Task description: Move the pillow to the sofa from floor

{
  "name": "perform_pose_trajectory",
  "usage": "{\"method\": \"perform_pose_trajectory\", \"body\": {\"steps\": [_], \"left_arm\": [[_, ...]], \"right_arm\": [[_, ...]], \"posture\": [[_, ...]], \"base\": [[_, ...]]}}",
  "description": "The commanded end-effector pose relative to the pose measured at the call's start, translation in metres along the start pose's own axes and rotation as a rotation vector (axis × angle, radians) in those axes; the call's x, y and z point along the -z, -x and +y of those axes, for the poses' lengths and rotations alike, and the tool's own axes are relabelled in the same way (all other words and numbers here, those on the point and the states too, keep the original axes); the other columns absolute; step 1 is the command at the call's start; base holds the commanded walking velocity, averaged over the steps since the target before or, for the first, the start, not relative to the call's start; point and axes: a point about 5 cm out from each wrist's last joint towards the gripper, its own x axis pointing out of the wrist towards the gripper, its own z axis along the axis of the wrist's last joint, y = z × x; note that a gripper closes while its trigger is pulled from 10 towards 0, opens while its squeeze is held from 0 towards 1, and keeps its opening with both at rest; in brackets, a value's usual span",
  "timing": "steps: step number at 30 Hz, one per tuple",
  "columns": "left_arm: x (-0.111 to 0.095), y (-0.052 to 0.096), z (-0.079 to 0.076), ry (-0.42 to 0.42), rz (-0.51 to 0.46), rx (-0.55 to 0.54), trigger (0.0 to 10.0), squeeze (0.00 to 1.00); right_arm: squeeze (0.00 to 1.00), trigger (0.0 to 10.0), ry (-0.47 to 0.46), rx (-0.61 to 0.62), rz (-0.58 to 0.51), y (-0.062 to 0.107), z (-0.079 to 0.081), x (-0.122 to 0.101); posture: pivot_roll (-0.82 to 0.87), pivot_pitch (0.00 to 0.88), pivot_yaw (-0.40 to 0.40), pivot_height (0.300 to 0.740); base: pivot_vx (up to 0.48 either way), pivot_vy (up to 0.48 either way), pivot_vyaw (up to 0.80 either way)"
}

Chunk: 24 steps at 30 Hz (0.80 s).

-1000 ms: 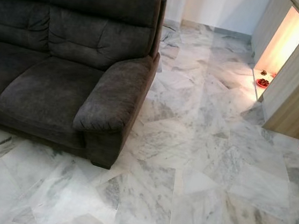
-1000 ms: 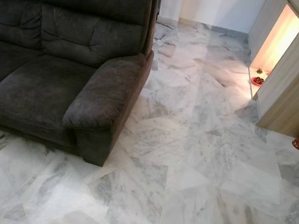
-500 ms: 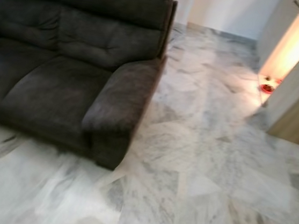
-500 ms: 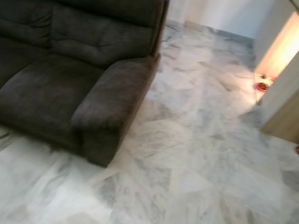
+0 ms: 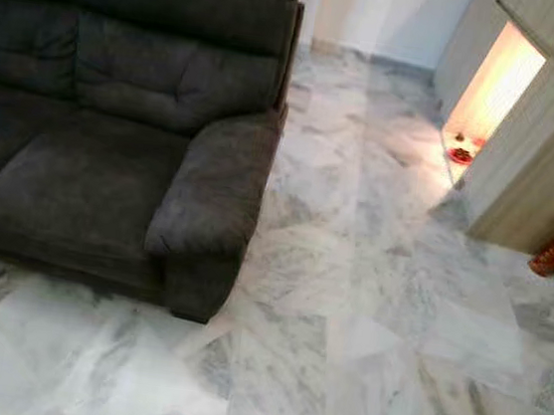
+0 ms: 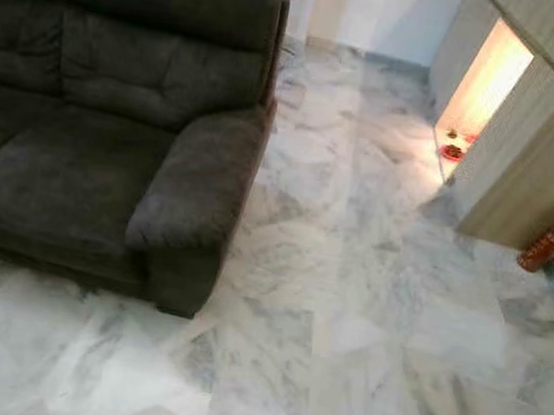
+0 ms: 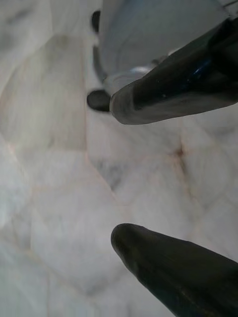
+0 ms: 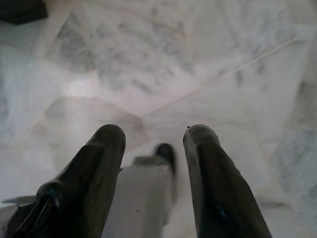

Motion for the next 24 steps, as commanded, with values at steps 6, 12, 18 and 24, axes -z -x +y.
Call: {"method": "perform_pose_trajectory", "body": {"steps": [6, 12, 18, 24], "left_arm": [[-0.0005, -0.0012, -0.0063, 0.0, 0.003, 0.019, 10.0, 0.0], [-0.0006, -0.0013, -0.0066, 0.001, 0.003, 0.019, 10.0, 0.0], [-0.0006, -0.0013, -0.0069, 0.001, 0.003, 0.02, 10.0, 0.0], [-0.0006, -0.0013, -0.0066, 0.0, 0.003, 0.019, 10.0, 0.0]], "right_arm": [[0.0, 10.0, -0.01, 0.034, 0.017, 0.0025, -0.0103, 0.0057], [0.0, 10.0, -0.015, 0.036, 0.019, 0.0025, -0.0107, 0.0058], [0.0, 10.0, -0.012, 0.033, 0.023, 0.0025, -0.0103, 0.0061], [0.0, 10.0, -0.007, 0.031, 0.02, 0.0024, -0.0092, 0.0061]], "posture": [[0.06, 0.089, -0.008, 0.74], [0.06, 0.088, -0.009, 0.74], [0.06, 0.089, -0.009, 0.74], [0.07, 0.09, -0.008, 0.74]], "base": [[0.0, 0.344, 0.0], [0.0, 0.361, 0.0], [0.0, 0.361, -0.53], [0.0, 0.361, 0.0]]}}
